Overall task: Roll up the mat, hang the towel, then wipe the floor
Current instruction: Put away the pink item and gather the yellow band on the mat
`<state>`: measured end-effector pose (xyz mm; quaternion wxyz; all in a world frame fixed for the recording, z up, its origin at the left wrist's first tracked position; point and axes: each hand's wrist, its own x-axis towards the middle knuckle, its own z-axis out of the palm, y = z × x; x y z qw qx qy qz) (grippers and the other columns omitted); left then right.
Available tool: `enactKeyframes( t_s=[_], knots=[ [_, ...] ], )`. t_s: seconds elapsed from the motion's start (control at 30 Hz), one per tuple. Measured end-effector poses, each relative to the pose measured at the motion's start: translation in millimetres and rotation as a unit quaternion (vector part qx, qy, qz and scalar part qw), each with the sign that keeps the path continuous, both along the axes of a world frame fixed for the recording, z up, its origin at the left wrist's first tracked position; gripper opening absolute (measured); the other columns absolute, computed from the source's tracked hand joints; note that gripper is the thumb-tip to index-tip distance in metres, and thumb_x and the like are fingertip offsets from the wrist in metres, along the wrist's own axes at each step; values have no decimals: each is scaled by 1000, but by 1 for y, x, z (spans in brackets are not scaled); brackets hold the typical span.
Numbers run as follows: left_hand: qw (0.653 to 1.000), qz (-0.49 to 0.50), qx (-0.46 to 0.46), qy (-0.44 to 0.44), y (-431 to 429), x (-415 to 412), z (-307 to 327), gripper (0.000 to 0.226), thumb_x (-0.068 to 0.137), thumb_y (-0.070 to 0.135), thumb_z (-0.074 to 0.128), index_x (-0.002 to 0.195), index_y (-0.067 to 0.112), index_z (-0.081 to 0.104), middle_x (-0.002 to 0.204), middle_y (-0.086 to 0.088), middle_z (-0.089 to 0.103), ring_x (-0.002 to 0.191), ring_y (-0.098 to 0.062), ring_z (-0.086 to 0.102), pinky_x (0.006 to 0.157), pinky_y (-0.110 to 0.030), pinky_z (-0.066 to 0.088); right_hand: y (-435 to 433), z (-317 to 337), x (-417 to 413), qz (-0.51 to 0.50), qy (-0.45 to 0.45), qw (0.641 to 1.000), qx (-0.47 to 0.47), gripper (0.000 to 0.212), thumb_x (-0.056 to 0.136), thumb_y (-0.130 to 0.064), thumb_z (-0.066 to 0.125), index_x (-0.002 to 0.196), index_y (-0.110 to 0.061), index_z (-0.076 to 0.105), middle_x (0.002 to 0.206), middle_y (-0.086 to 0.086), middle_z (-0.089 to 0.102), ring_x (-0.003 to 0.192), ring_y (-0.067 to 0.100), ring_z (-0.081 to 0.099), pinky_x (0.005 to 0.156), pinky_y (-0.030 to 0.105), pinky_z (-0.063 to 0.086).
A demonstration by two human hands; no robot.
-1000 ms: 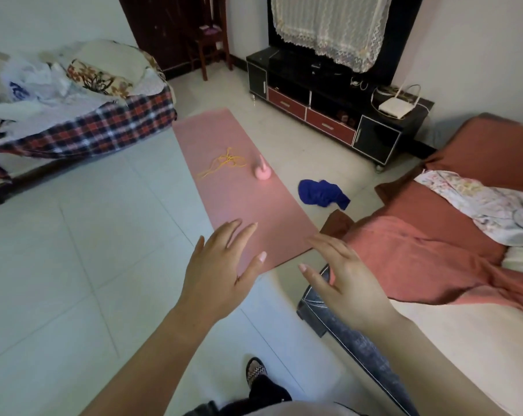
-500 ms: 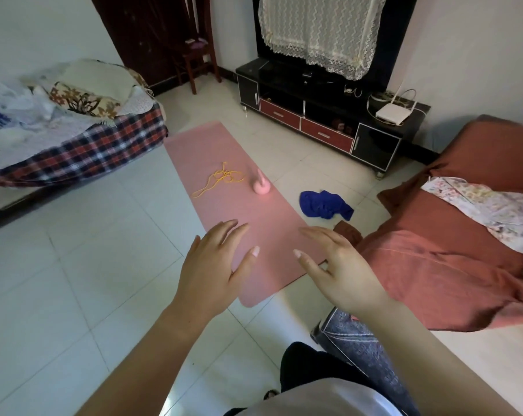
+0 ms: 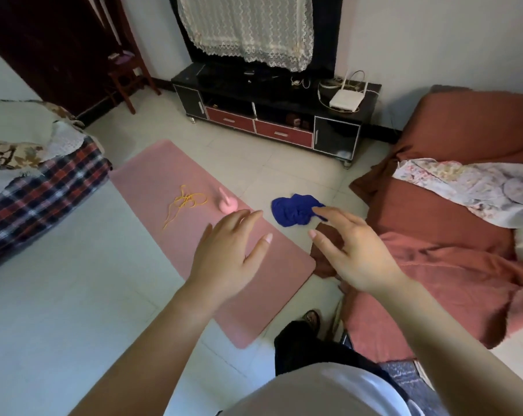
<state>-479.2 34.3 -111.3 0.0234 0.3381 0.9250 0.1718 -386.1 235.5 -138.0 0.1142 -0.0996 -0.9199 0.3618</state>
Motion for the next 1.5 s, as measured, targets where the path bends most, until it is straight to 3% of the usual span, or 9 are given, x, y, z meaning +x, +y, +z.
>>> enactKeyframes(
  t_s=[0.13,0.37,0.57,0.93,1.17,1.5],
  knots=[
    [998,-62,-5,4,64,-70,6,57,89,50,29,132,18,48,131,2,55,123,-17,47,96,-40,44,55,9,-51,-21,-26,999,22,50,91,-47,46,131,-17,50,131,-2,54,122,17,46,100,27,36],
    [993,-113,8,-23,142,-145,9,66,86,56,22,136,20,45,137,6,50,126,-11,44,101,-27,33,119,29,-95,-68,-48,996,23,45,90,-44,49,124,-16,56,125,-2,59,115,14,52,92,17,36],
    [986,-162,-9,-45,208,-175,7,60,90,53,26,141,22,37,144,6,42,131,-13,39,106,-37,36,155,31,-106,-130,-53,990,25,50,88,-49,52,127,-17,55,127,-1,58,120,15,49,97,17,32],
    [976,-211,2,-49,315,-251,0,52,95,46,35,142,25,34,146,7,38,133,-13,36,108,-40,35,232,22,-164,-199,-82,976,34,52,89,-48,51,133,-19,49,134,-4,52,125,14,44,97,18,30],
    [977,-204,6,-70,414,-344,-22,52,95,49,33,141,25,36,146,6,39,133,-14,37,107,-47,36,325,14,-263,-192,-90,977,31,53,88,-49,51,132,-19,50,129,-2,55,118,15,47,96,23,37],
    [988,-145,-2,-49,517,-514,5,50,96,44,37,142,25,35,147,5,37,132,-14,37,101,-31,35,439,33,-445,-110,-100,989,26,58,90,-56,43,136,-20,45,136,-1,50,127,17,43,105,34,38]
  ],
)
